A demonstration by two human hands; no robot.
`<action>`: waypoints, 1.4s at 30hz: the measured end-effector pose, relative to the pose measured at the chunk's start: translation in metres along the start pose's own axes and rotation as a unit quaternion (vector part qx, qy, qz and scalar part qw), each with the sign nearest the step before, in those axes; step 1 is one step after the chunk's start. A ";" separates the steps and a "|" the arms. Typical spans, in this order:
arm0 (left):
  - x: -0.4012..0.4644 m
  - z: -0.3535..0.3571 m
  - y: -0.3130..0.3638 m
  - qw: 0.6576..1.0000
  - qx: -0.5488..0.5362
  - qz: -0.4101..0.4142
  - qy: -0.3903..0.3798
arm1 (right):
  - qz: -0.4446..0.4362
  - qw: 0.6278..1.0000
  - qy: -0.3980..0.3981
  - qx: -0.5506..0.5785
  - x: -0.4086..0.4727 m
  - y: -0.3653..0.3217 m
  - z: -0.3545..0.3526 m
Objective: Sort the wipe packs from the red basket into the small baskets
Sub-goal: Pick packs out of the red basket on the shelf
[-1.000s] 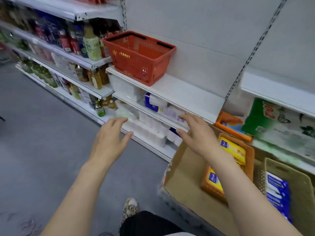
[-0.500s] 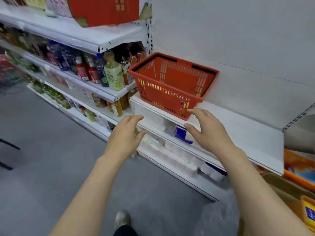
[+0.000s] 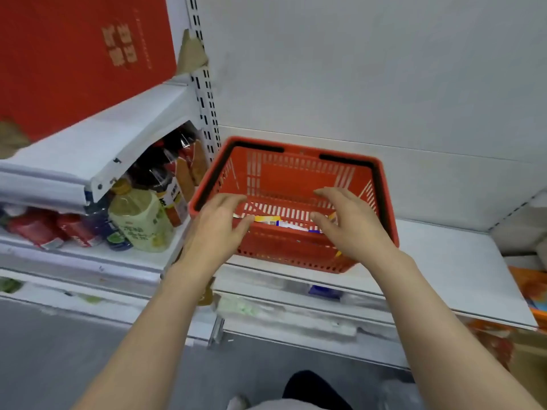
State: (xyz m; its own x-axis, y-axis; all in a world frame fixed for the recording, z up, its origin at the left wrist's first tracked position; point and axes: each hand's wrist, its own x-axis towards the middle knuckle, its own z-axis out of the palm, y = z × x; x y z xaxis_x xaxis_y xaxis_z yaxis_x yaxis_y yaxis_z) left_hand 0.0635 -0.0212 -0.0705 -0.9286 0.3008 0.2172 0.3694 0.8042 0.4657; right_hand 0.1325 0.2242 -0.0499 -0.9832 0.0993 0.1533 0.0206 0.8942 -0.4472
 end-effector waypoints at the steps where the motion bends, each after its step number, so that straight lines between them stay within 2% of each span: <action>1: 0.016 0.002 -0.003 1.000 -0.003 0.005 -0.009 | 0.011 1.000 -0.003 0.000 0.012 0.001 0.003; 6: 0.086 0.028 -0.019 0.995 0.001 0.009 -0.104 | 0.036 0.998 -0.042 -0.028 0.076 0.020 0.026; 10: 0.134 0.059 -0.030 0.976 0.032 -0.030 -0.213 | 0.062 0.975 -0.206 -0.059 0.134 0.046 0.060; 14: 0.167 0.087 -0.039 0.958 0.049 -0.048 -0.279 | 0.045 0.916 -0.388 -0.090 0.174 0.069 0.111; 16: 0.179 0.096 -0.043 0.946 0.046 -0.058 -0.315 | 0.032 0.889 -0.447 -0.095 0.184 0.077 0.132; 19: 0.192 0.109 -0.049 0.924 0.060 -0.057 -0.373 | 0.034 0.868 -0.487 -0.095 0.183 0.090 0.153; 23: 0.204 0.128 -0.049 0.895 0.072 -0.060 -0.435 | 0.065 0.863 -0.497 -0.056 0.180 0.107 0.158; 27: 0.209 0.143 -0.050 0.852 0.084 -0.060 -0.513 | 0.154 0.897 -0.414 0.002 0.190 0.123 0.129; 31: 0.210 0.157 -0.056 0.800 0.170 -0.096 -0.567 | 0.219 0.909 -0.348 0.064 0.194 0.131 0.105; 37: 0.212 0.163 -0.068 0.761 0.216 -0.119 -0.600 | 0.249 0.912 -0.308 0.106 0.185 0.129 0.102; 42: 0.212 0.159 -0.074 0.749 0.214 -0.081 -0.622 | 0.251 0.912 -0.287 0.153 0.183 0.121 0.097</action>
State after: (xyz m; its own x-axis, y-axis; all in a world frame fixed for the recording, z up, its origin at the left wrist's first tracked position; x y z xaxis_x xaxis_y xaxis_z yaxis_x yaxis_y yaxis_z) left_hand -0.1666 0.0650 -0.1955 -0.3720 0.2117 -0.9038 0.4509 0.8923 0.0234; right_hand -0.0620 0.3081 -0.1611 -0.7986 0.1390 -0.5856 0.5287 0.6270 -0.5721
